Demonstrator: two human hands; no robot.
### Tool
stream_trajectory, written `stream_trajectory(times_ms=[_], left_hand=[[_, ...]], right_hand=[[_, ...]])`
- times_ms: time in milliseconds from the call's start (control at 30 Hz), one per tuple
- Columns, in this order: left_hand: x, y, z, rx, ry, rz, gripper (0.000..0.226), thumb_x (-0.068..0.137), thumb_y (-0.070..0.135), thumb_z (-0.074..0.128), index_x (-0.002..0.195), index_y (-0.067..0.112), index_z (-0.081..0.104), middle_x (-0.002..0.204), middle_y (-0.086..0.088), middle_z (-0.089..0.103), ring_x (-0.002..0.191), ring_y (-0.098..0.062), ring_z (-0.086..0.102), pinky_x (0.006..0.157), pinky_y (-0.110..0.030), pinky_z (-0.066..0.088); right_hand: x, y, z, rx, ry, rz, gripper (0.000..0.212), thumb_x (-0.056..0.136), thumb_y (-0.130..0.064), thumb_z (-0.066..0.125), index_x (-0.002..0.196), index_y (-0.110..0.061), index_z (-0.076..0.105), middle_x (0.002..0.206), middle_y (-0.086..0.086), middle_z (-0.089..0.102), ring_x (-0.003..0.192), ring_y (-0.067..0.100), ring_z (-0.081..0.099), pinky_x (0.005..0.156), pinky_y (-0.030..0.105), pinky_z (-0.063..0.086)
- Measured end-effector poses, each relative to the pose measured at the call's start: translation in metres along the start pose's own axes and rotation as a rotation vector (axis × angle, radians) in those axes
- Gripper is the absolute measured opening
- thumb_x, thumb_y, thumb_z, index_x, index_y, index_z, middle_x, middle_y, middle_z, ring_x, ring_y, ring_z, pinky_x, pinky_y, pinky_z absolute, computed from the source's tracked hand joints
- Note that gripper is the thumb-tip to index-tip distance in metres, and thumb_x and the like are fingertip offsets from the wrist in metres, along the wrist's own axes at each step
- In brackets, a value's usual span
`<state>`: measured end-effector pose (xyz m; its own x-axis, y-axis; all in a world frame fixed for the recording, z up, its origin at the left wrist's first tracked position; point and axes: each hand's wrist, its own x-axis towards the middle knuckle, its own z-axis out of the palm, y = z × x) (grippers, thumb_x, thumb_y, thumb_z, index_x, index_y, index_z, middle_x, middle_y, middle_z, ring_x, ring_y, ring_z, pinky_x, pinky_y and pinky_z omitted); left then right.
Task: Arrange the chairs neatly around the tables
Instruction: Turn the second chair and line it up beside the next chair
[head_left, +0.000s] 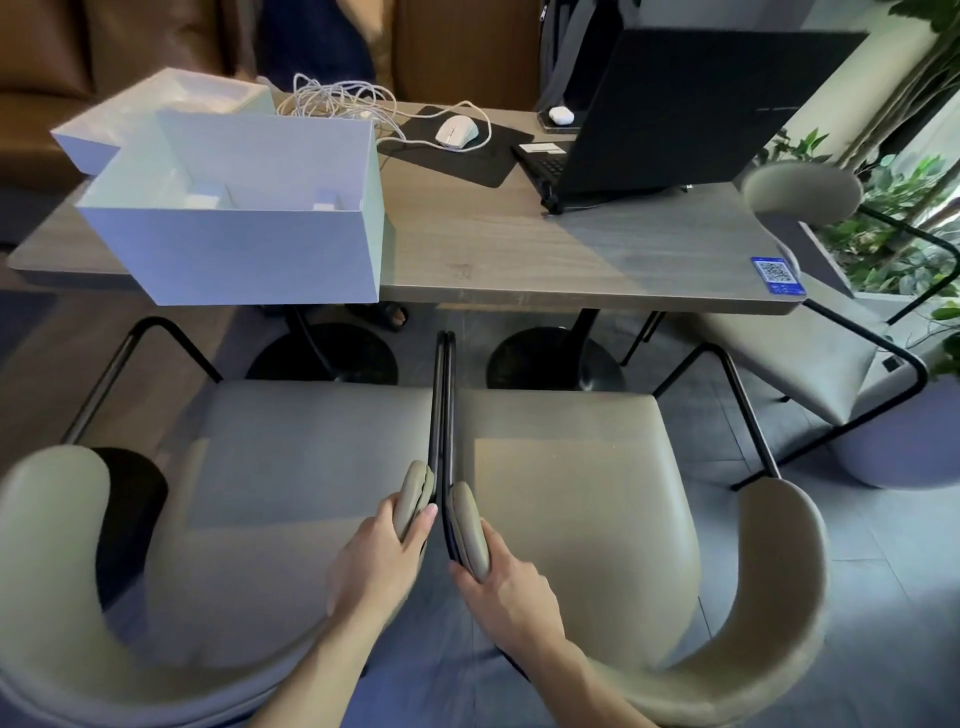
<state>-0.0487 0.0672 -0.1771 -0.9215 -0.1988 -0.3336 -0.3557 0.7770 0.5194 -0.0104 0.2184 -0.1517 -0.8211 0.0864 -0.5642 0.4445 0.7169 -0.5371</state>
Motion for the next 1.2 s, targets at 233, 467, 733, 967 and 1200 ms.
stream_trajectory(times_ms=[233,467,733,967,1200], left_hand=[[0.0,0.0,0.0,0.029,-0.01,-0.012,0.058,0.085,0.075,0.023,0.12,0.038,0.049,0.113,0.004,0.069,0.106,-0.027,0.065,0.086,-0.036,0.051],[0.001,0.002,-0.002,0.044,-0.016,-0.018,0.055,0.086,0.075,0.023,0.117,0.038,0.049,0.109,0.003,0.069,0.104,-0.027,0.066,0.084,-0.037,0.049],[-0.003,0.005,-0.012,-0.017,-0.141,-0.071,0.06,0.09,0.071,0.025,0.132,0.033,0.044,0.124,-0.004,0.065,0.115,-0.031,0.06,0.093,-0.038,0.045],[-0.016,0.002,-0.019,-0.014,-0.196,-0.124,0.059,0.098,0.056,0.025,0.15,0.029,0.031,0.146,-0.007,0.05,0.131,-0.031,0.05,0.105,-0.041,0.038],[-0.033,-0.013,-0.034,0.111,-0.185,-0.053,0.051,0.099,0.042,0.039,0.148,0.028,0.038,0.144,-0.002,0.053,0.128,-0.029,0.053,0.103,-0.037,0.043]], right_hand=[[0.003,-0.003,0.005,-0.019,0.015,0.022,0.062,0.086,-0.059,0.043,0.146,-0.046,0.03,0.113,0.003,0.071,0.106,0.033,0.064,0.087,0.036,0.049],[0.003,-0.001,0.004,-0.035,0.017,0.023,0.06,0.086,-0.05,0.045,0.144,-0.044,0.033,0.112,0.007,0.071,0.102,0.036,0.063,0.082,0.036,0.046],[0.006,0.002,-0.002,0.116,-0.13,0.077,0.082,0.082,-0.072,0.047,0.15,-0.031,0.029,0.134,0.007,0.061,0.122,0.031,0.057,0.102,0.038,0.044],[-0.016,-0.003,-0.007,0.121,-0.04,0.106,0.064,0.096,-0.063,0.03,0.147,-0.027,0.042,0.14,0.007,0.059,0.129,0.031,0.052,0.103,0.036,0.04],[-0.044,-0.001,-0.042,0.099,-0.108,0.076,0.044,0.097,-0.044,0.043,0.129,-0.021,0.062,0.132,0.006,0.064,0.123,0.03,0.057,0.103,0.033,0.044]])
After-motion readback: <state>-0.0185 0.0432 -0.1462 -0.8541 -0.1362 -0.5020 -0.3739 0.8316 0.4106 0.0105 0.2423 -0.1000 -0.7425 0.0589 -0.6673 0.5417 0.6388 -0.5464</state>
